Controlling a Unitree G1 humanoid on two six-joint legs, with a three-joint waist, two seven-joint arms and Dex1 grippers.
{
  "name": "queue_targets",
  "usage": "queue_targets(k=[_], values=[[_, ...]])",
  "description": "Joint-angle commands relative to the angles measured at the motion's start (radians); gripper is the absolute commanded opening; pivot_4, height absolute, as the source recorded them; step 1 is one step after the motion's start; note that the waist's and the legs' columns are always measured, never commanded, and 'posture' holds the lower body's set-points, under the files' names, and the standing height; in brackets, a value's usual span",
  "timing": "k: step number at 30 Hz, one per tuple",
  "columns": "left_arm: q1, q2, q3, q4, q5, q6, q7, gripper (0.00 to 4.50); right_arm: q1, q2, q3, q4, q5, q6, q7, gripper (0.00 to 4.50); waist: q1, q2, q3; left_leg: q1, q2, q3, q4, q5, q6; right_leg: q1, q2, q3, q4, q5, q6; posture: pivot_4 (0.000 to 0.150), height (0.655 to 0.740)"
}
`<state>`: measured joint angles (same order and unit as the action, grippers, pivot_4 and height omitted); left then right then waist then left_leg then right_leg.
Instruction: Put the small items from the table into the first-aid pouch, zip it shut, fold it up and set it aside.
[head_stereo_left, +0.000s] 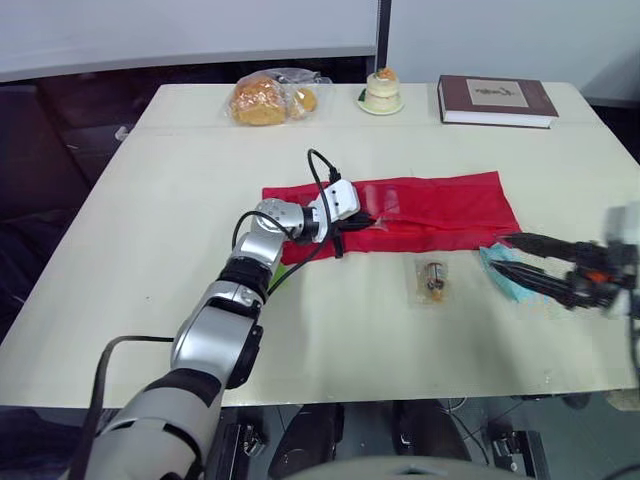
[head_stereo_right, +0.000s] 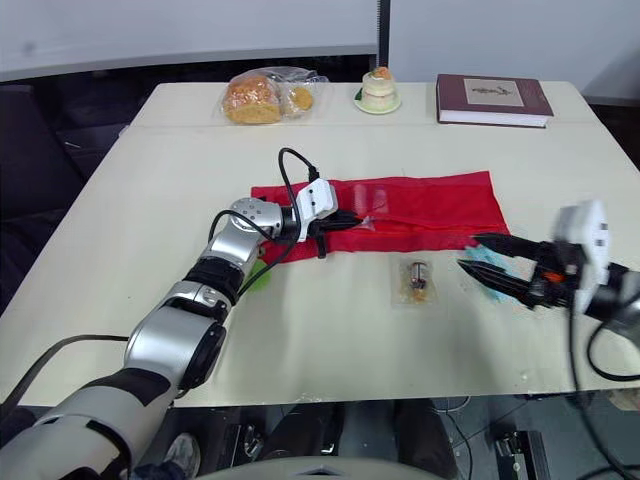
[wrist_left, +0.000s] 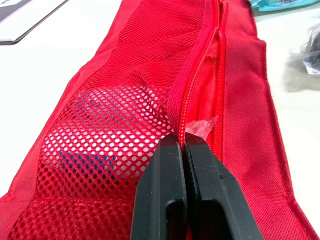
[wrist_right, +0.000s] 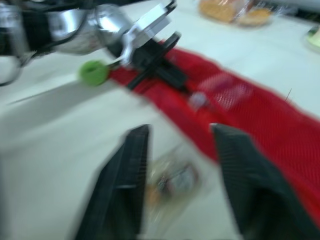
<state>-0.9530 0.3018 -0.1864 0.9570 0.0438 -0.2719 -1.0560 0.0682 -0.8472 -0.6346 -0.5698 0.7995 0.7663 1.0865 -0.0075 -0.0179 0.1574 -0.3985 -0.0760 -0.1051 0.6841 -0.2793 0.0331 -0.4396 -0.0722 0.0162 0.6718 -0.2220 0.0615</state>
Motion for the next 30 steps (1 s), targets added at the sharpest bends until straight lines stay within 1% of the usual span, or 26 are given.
queue_targets(k=[1, 2, 5, 8, 11, 13, 19, 22, 26, 30], values=[[-0.031, 0.016, 0.017, 0.015, -0.004, -0.03, -0.003, 0.0, 0.09, -0.072, -0.214, -0.005, 0.096, 0.03, 0.1, 3.83, -0.002, 0.0, 0.0, 0.0, 0.0, 0.0, 0.0, 0.0, 0.0, 0.0, 0.0, 0.0, 0.0, 0.0, 0.0, 0.15, 0.7289], [-0.034, 0.017, 0.017, 0.02, -0.003, -0.032, -0.004, 0.0, 0.113, -0.089, -0.247, 0.001, 0.1, 0.031, 0.117, 4.46, -0.002, 0.0, 0.0, 0.001, 0.0, 0.0, 0.0, 0.0, 0.0, 0.001, 0.0, 0.0, 0.0, 0.0, 0.0, 0.15, 0.7289], [-0.047, 0.02, 0.017, 0.047, -0.001, -0.039, -0.01, 0.0, 0.172, -0.152, -0.343, 0.019, 0.097, 0.034, 0.188, 4.46, 0.0, -0.001, 0.0, 0.001, 0.0, 0.0, 0.0, 0.0, 0.001, 0.002, 0.0, 0.0, 0.0, 0.0, 0.0, 0.15, 0.7289], [-0.066, 0.024, 0.014, 0.085, 0.007, -0.052, -0.016, 0.0, 0.2, -0.195, -0.402, 0.046, 0.088, 0.022, 0.237, 4.46, 0.0, -0.001, 0.001, 0.001, 0.0, 0.001, 0.001, 0.0, 0.001, 0.002, 0.0, 0.0, -0.001, 0.0, 0.0, 0.15, 0.7289], [-0.081, 0.022, 0.012, 0.113, 0.014, -0.066, -0.016, 0.0, 0.209, -0.215, -0.423, 0.067, 0.071, 0.003, 0.26, 4.46, 0.001, -0.002, 0.001, 0.001, 0.001, 0.001, 0.001, 0.0, 0.001, 0.002, 0.0, -0.001, -0.001, 0.0, 0.0, 0.15, 0.7289], [-0.085, 0.016, 0.012, 0.118, 0.015, -0.07, -0.018, 0.0, 0.216, -0.209, -0.407, 0.058, 0.059, -0.008, 0.251, 4.46, 0.002, -0.002, 0.001, 0.001, 0.001, 0.001, 0.001, 0.0, 0.001, 0.002, 0.0, -0.001, -0.001, 0.0, 0.0, 0.15, 0.7289], [-0.078, 0.008, 0.01, 0.117, 0.015, -0.081, -0.019, 0.0, 0.211, -0.13, -0.239, -0.008, -0.034, -0.093, 0.115, 4.46, 0.006, -0.003, 0.001, 0.001, 0.001, 0.001, 0.001, 0.0, 0.0, 0.002, -0.001, 0.0, -0.001, 0.0, 0.001, 0.15, 0.7289], [-0.076, 0.008, 0.011, 0.107, 0.013, -0.081, -0.02, 0.0, 0.214, -0.032, -0.073, -0.102, -0.059, -0.108, -0.007, 4.46, 0.008, -0.003, 0.001, 0.001, 0.001, 0.0, 0.001, 0.002, -0.003, 0.002, -0.001, -0.001, -0.002, 0.0, 0.001, 0.15, 0.7289], [-0.07, 0.008, 0.013, 0.099, 0.011, -0.08, -0.016, 0.0, 0.218, 0.131, 0.227, -0.206, -0.213, -0.162, -0.223, 4.46, 0.007, -0.003, 0.001, 0.0, 0.001, 0.0, 0.001, 0.002, -0.004, 0.001, -0.001, 0.0, -0.001, 0.0, 0.001, 0.15, 0.7289], [-0.059, 0.009, 0.012, 0.083, 0.009, -0.077, -0.018, 0.0, 0.181, 0.241, 0.41, -0.218, -0.333, -0.137, -0.428, 4.46, 0.007, -0.004, 0.001, 0.0, 0.0, -0.001, 0.002, 0.002, -0.004, 0.001, -0.001, 0.0, -0.001, 0.0, 0.001, 0.15, 0.7289]])
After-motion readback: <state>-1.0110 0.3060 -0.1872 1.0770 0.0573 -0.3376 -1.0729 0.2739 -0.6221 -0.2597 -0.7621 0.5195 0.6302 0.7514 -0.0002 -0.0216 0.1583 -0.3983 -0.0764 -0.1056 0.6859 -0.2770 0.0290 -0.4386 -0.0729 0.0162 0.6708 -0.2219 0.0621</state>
